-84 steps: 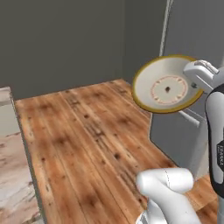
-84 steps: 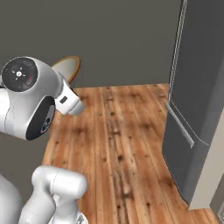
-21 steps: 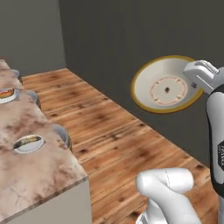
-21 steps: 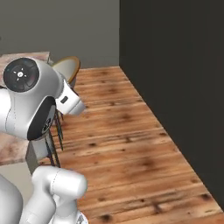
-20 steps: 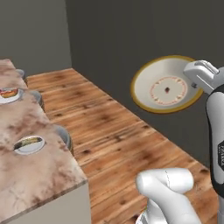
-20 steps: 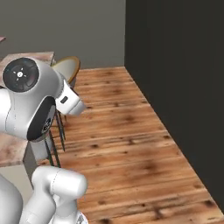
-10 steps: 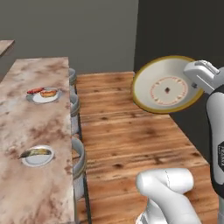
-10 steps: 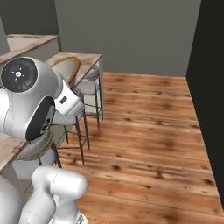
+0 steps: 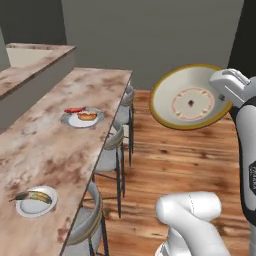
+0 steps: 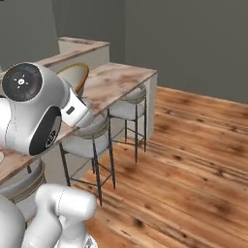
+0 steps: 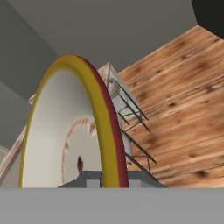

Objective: Take the smaller bowl and place it next to the appetizer plate on the dining counter , and place the larger bowl next to the plate with cooked food.

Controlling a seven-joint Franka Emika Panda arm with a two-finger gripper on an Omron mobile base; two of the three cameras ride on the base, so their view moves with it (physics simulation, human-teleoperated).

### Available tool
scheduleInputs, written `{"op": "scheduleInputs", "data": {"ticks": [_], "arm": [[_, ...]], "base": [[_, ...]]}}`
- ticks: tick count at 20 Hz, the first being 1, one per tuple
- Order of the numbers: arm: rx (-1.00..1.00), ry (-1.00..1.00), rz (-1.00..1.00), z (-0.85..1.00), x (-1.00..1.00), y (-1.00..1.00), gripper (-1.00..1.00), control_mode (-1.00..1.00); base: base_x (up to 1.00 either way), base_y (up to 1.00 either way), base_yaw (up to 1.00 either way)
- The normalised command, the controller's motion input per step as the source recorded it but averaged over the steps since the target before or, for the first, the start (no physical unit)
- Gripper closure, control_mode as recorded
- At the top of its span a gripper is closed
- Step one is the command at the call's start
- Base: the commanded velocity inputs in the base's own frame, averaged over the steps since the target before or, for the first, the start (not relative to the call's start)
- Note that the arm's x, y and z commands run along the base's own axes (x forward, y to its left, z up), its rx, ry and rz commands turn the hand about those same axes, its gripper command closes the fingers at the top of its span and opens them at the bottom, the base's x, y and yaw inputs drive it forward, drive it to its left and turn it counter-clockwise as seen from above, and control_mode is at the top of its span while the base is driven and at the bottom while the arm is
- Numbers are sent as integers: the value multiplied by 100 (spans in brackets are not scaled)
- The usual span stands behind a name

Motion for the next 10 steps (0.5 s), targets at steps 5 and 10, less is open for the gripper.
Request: {"op": "scheduleInputs", "data": {"ticks": [5, 10], "arm": [[0, 0, 0, 0, 0, 0, 100, 100], [0, 0, 0, 0, 0, 0, 100, 100]], "base": [[100, -64, 55], [100, -52, 58]]}}
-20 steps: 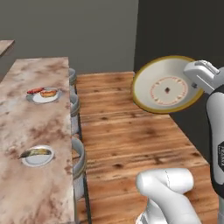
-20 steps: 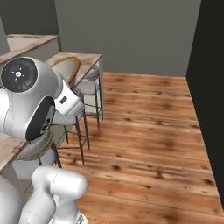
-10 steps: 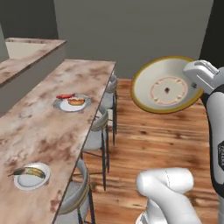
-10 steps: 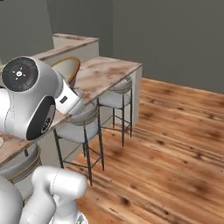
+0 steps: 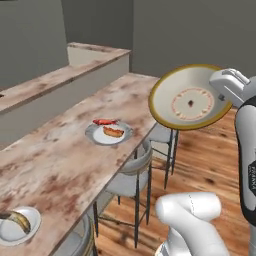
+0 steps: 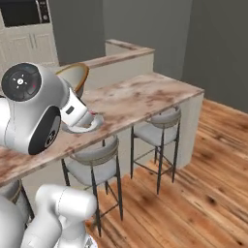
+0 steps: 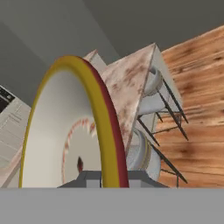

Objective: Take the smaller bowl and place it next to the appetizer plate on the dining counter , and place the larger bowl next to the plate with cooked food.

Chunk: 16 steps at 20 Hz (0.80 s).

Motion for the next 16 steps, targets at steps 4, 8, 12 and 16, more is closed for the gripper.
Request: {"op": "scheduleInputs", "data": {"ticks": [4, 8, 12, 16], "arm": [[0, 0, 0, 0, 0, 0, 100, 100], [0, 0, 0, 0, 0, 0, 100, 100], [0, 0, 0, 0, 0, 0, 100, 100], [0, 0, 0, 0, 0, 0, 100, 100]], "base": [[97, -58, 57], [89, -54, 56], [81, -9, 53], [69, -3, 52]]}}
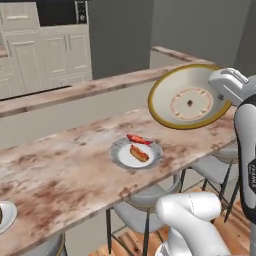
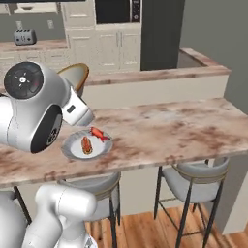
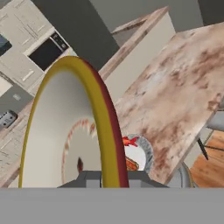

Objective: Take the smaller bowl and place it next to the appetizer plate on the dining counter , and place the larger bowl next to the plate with cooked food.

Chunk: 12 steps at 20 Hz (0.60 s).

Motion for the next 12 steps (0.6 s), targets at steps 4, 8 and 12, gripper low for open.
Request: {"op": "scheduleInputs", "data": {"ticks": [4, 8, 12], "arm": [[0, 0, 0, 0, 0, 0, 100, 100], [0, 0, 0, 0, 0, 0, 100, 100], [0, 0, 0, 0, 0, 0, 100, 100]], "base": [[52, -7, 52], [42, -19, 54], [41, -18, 53]]}}
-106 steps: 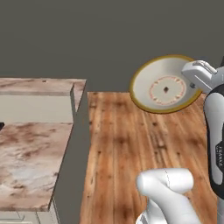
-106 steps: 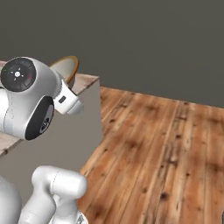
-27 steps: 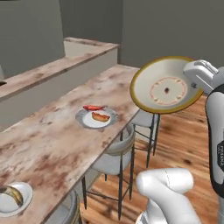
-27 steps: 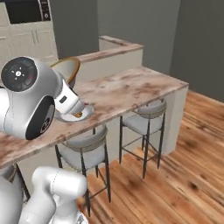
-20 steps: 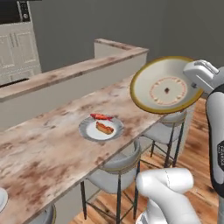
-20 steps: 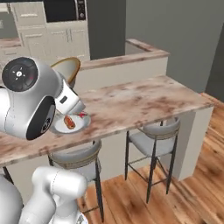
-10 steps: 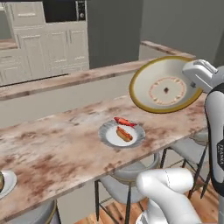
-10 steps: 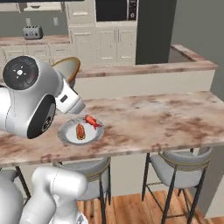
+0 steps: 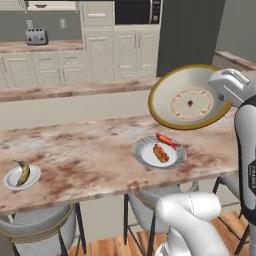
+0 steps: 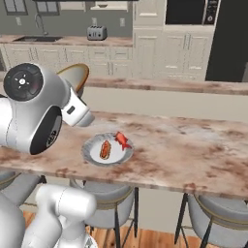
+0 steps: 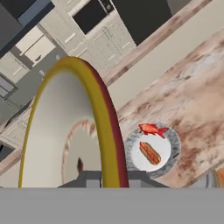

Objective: Take the smaller bowl and place it next to the appetizer plate on the dining counter , and place the larger bowl next to the plate with cooked food.

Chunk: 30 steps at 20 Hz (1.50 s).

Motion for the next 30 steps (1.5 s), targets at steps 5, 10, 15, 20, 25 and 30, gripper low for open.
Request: {"op": "scheduleInputs", "data": {"ticks": [5, 10, 15, 20, 25, 30], "arm": [[0, -2, 0, -12, 5, -10, 100, -100], [-3, 5, -4, -54, 40, -60, 100, -100], [1, 23, -19, -47, 28, -95, 100, -100], [10, 40, -26, -50, 14, -100, 100, -100], [20, 37, -26, -54, 10, -100, 100, -100], [9, 18, -13, -35, 15, -80, 100, -100]], "base": [[28, -20, 20], [0, 0, 0], [0, 0, 0], [0, 0, 0], [0, 0, 0], [0, 0, 0]]}}
